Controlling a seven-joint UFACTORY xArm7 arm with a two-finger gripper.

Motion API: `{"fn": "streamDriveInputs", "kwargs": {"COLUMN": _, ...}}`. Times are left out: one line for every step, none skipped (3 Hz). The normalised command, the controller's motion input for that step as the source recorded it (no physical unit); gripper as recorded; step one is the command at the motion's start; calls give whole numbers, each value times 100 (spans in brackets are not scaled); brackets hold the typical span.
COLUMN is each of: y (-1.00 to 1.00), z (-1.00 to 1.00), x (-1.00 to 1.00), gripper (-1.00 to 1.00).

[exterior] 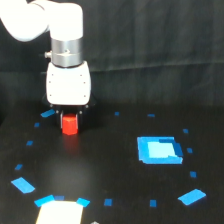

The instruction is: Pick up the red object from the table

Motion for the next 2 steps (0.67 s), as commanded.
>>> {"fn": "streamDriveInputs", "kwargs": {"y": -43, "z": 100, "x": 54, "gripper": -51}}
{"fn": "streamDriveInputs", "kwargs": {"y": 21, "z": 90, "x": 61, "gripper": -58}}
